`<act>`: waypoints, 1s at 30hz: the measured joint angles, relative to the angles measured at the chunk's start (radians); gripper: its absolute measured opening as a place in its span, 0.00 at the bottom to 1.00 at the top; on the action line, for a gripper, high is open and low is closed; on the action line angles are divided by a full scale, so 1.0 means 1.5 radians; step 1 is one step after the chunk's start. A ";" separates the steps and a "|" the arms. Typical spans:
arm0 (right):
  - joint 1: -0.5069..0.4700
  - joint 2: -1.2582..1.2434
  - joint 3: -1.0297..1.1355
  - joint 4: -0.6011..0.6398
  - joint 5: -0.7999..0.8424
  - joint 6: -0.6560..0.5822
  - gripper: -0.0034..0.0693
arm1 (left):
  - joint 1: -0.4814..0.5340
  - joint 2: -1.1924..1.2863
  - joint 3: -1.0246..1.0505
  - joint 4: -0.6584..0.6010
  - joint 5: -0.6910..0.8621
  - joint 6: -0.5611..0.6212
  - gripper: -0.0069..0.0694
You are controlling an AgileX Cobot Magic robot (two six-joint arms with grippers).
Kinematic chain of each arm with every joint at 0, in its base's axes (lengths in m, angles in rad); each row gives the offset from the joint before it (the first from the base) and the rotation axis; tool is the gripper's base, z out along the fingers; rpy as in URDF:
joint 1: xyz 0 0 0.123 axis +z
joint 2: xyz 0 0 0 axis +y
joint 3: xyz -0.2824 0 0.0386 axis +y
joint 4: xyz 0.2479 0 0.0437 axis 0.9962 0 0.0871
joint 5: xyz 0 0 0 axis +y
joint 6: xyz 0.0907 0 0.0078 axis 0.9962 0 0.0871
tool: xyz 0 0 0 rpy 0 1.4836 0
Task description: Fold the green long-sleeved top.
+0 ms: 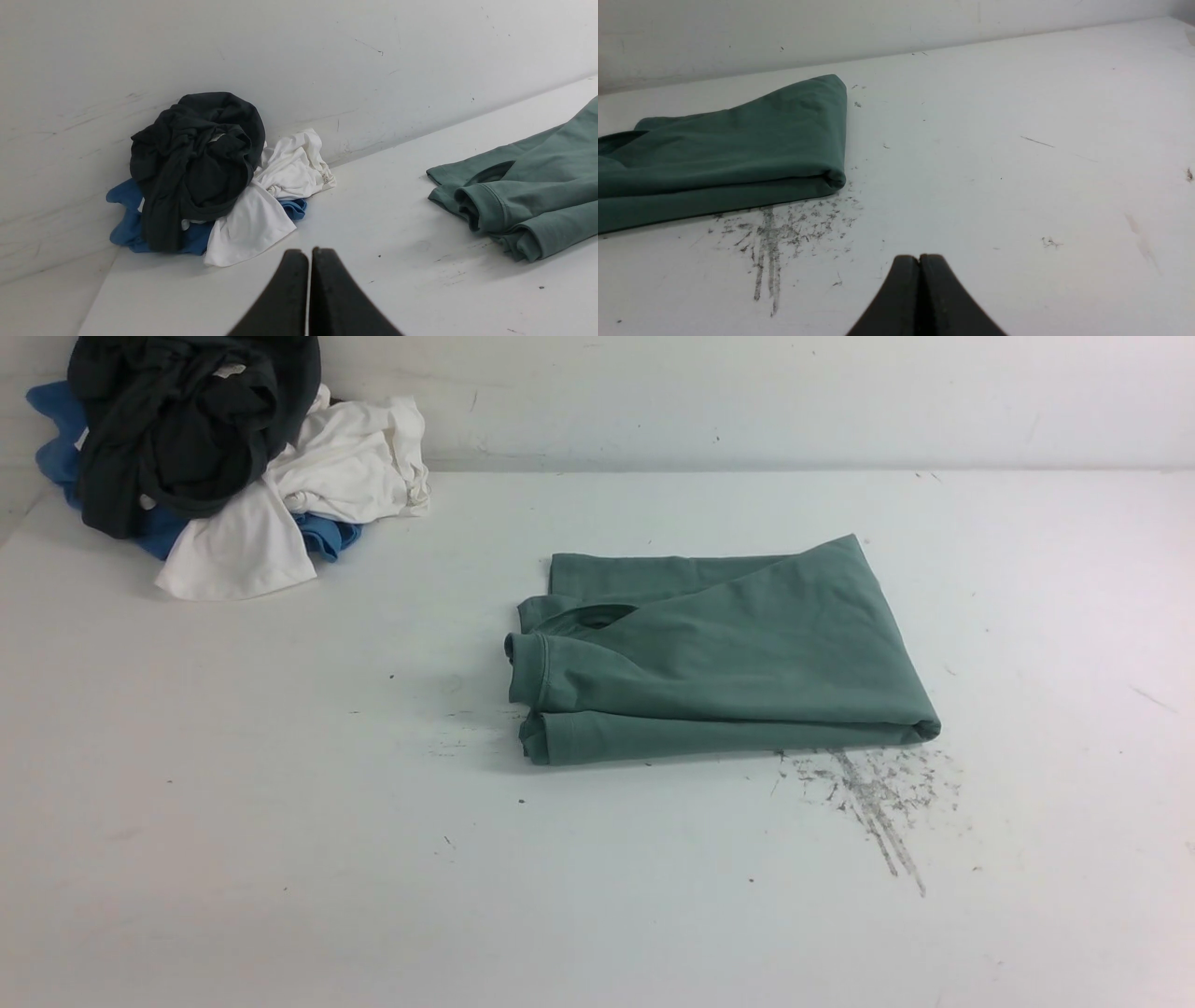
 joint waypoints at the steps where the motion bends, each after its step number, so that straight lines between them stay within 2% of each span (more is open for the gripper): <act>1: 0.000 0.000 0.000 0.000 0.000 0.000 0.03 | 0.000 0.000 0.000 0.000 0.000 0.000 0.08; 20: 0.000 0.000 -0.001 0.002 0.002 0.001 0.03 | 0.000 0.000 0.003 0.000 -0.003 0.000 0.08; 26: 0.000 0.000 -0.001 0.002 0.003 0.001 0.03 | 0.022 0.000 0.066 0.000 -0.030 -0.003 0.08; 30: -0.001 0.000 -0.001 0.002 0.004 0.002 0.03 | 0.053 0.000 0.131 -0.014 0.014 -0.048 0.08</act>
